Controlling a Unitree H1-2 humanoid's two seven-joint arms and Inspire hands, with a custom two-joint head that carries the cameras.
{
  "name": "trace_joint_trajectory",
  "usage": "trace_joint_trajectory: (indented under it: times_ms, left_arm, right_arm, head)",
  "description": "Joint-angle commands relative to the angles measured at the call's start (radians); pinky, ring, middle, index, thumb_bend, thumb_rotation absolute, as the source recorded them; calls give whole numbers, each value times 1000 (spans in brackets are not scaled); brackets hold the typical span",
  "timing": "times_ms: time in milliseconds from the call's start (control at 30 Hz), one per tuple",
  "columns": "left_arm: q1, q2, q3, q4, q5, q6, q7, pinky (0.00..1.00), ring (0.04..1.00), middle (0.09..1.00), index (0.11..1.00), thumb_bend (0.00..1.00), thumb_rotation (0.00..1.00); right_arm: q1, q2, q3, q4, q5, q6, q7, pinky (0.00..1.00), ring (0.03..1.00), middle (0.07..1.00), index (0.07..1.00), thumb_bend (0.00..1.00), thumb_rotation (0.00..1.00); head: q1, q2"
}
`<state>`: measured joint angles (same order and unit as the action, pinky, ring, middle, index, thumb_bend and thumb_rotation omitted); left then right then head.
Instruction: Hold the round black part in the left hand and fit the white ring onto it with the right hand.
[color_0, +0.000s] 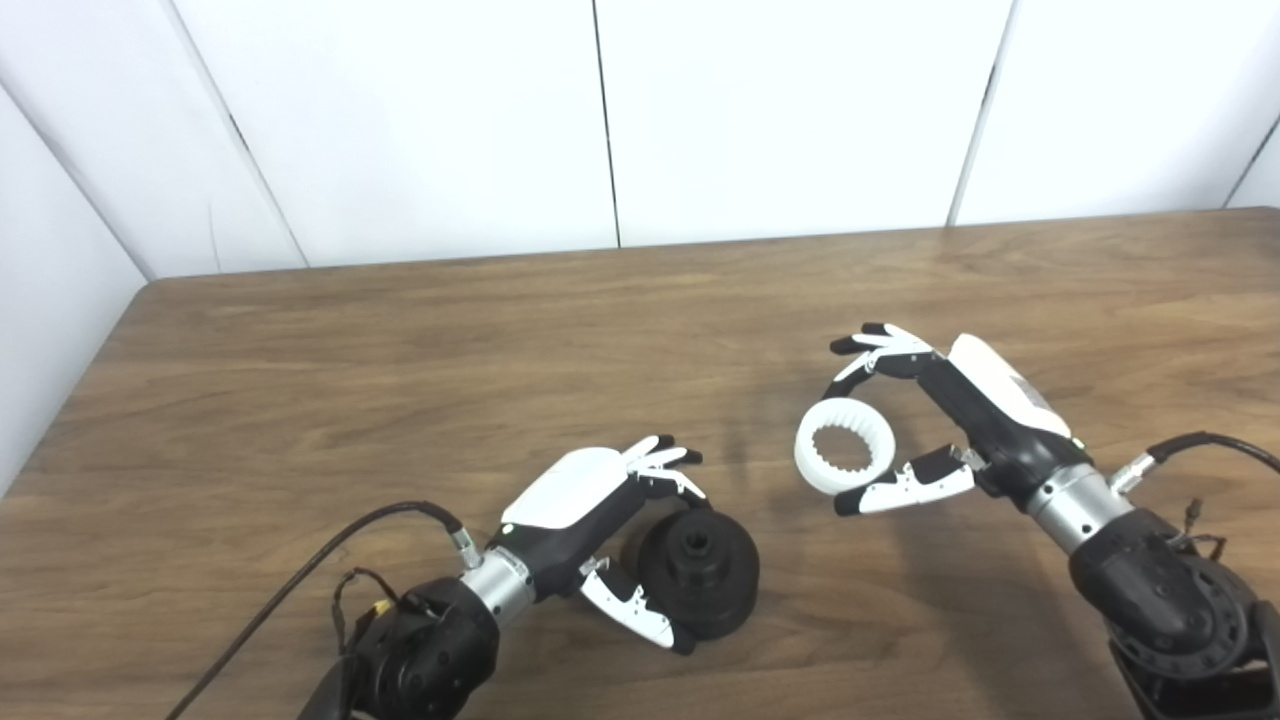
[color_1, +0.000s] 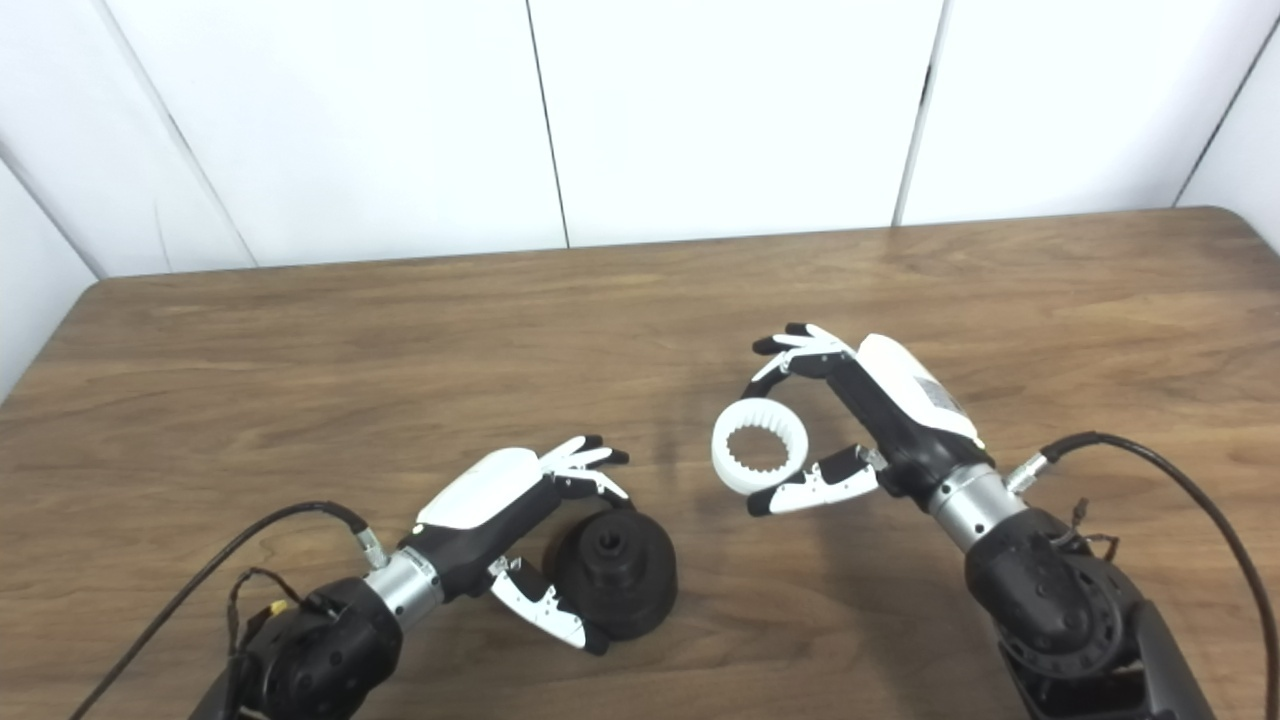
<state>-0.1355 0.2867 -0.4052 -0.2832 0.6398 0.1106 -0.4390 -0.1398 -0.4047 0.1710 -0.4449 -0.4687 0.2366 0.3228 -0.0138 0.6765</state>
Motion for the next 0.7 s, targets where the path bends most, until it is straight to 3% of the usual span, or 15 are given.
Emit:
trace_joint_trajectory:
  times_ms: [0,667]
  left_arm:
    - [-21,3,4,0,11,-9,11,903,1000,944,633,944,269]
    - [-19,0,5,-6,19,5,-7,910,1000,949,645,935,276]
  right_arm:
    - [-29,4,2,-49,4,-22,8,861,940,846,488,523,160]
    - [-16,61,89,-121,-37,11,101,827,943,848,488,522,164]
  head:
    - [-1,2]
    - [-2,6]
